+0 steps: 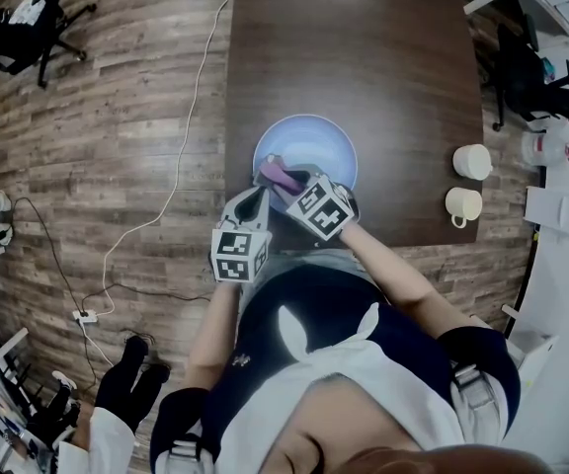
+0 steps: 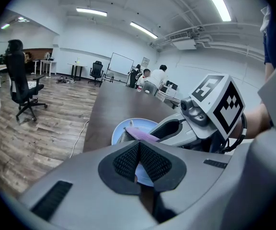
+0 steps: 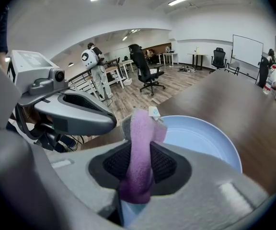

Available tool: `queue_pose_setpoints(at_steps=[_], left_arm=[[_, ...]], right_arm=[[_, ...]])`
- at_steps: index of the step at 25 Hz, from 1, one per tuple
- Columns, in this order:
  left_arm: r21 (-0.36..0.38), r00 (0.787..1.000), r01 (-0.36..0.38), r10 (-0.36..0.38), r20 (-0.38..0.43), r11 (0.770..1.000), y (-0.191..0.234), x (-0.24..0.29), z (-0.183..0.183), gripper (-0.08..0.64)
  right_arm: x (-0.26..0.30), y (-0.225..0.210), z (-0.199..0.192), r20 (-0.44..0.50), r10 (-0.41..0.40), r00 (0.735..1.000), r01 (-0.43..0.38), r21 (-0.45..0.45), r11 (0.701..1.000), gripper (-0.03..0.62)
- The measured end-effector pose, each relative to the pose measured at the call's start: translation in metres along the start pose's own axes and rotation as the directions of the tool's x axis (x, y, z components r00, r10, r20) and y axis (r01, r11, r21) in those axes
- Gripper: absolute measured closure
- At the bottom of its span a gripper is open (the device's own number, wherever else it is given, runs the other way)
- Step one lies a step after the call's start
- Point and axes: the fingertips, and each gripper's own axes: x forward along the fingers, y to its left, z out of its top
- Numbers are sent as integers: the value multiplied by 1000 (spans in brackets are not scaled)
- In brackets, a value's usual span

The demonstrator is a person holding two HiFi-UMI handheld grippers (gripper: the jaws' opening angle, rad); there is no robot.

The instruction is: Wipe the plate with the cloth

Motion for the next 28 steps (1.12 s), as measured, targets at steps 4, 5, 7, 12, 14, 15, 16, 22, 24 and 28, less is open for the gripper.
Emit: queue_pose_setpoints(at_steps=[4,5,7,12,14,15,16,22,24,28], left_arm=[[-2,1000,4,-4,-23,1000,2,8,-5,555],[-1,1000,5,-5,-29,1000,2,10,-6,557],[0,999,6,-6,-40,1000,3,14,-9,557],[-3,998,8,-8,-64,1000,5,22,-15,557],[-2,997,8,-8,-74,1000,5,25,-18,557],[0,997,8,-8,-78,1000,5,26,-19,557],[1,997,7,-7,-83,1000,5,27,-21,556],[1,994,4,-4,-107,1000,8,33,-30,557],[3,993,2,-2,-115,1000,9,35,-33,556],[3,992,1,-1,-126,1000,10,38,-37,557]], right_arm=[[8,-2,-3,-26,9,1000,-9,-10,1000,488],[9,-3,-4,-32,8,999,-9,-15,1000,488],[10,-5,-4,-46,7,999,-8,-32,999,488],[18,-7,-8,-76,20,997,-23,-32,999,488],[20,-7,-9,-88,21,996,-25,-40,999,488],[21,-8,-9,-92,21,996,-25,-43,999,488],[22,-9,-9,-94,22,995,-26,-43,999,488],[27,-11,-11,-102,34,994,-38,-37,999,486],[28,-13,-12,-105,32,994,-36,-41,998,486],[31,-14,-13,-112,33,993,-38,-41,998,486]])
